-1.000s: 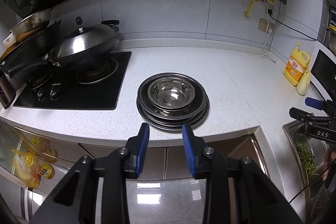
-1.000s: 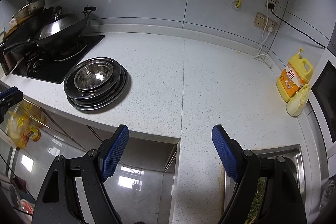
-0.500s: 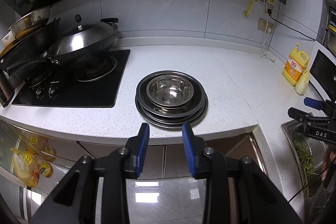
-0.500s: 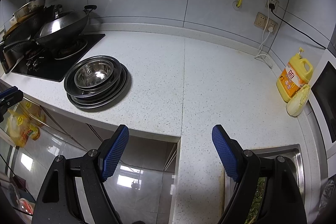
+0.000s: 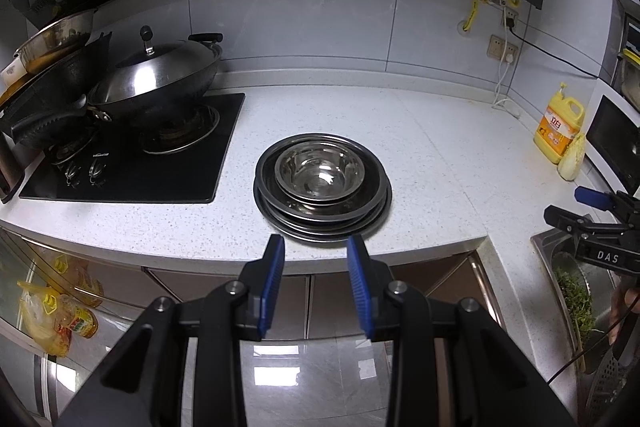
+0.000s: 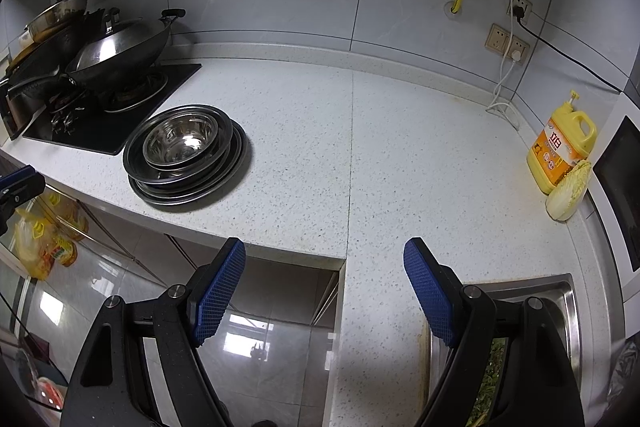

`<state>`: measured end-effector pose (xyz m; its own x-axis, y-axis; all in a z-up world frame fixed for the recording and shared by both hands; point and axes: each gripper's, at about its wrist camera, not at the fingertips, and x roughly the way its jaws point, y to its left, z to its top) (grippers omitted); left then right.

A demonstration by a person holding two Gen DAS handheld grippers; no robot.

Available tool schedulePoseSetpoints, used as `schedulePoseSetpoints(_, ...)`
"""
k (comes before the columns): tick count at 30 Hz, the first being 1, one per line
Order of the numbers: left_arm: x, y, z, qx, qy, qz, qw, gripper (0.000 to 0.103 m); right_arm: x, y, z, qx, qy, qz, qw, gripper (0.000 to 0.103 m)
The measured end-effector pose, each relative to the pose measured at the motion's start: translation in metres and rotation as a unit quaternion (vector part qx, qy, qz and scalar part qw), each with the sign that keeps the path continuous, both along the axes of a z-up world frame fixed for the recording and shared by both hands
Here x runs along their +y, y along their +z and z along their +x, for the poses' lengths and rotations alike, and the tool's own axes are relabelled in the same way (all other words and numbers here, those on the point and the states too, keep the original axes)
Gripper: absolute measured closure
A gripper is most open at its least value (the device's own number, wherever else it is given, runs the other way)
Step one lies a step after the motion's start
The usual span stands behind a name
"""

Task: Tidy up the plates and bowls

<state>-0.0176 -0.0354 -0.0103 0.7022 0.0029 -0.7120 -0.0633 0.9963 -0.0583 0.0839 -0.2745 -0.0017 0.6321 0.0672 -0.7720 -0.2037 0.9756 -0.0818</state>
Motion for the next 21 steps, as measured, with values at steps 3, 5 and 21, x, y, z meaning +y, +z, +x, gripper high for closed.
schedulePoseSetpoints(3,-0.0001,0.0007,-0.0014,-0.005,-0.002,-0.005,1.0,0.072,-0.0004,0.0001,-0.0002,0.0,0.0,0.0,1.0,0.026)
schedulePoseSetpoints(5,-0.0001,0.0008,-0.002,-0.005,-0.003,-0.008,0.9999,0.072,-0.0015,-0.0004,-0.0008,0.0,0.0,0.0,1.0,0.026)
schedulePoseSetpoints(21,-0.0052,0.0039,0.0027,-0.006,-0.004,-0.004,1.0,0.072,-0.0055,-0.0003,-0.002,0.0,-0.002,0.002,1.0,0.026)
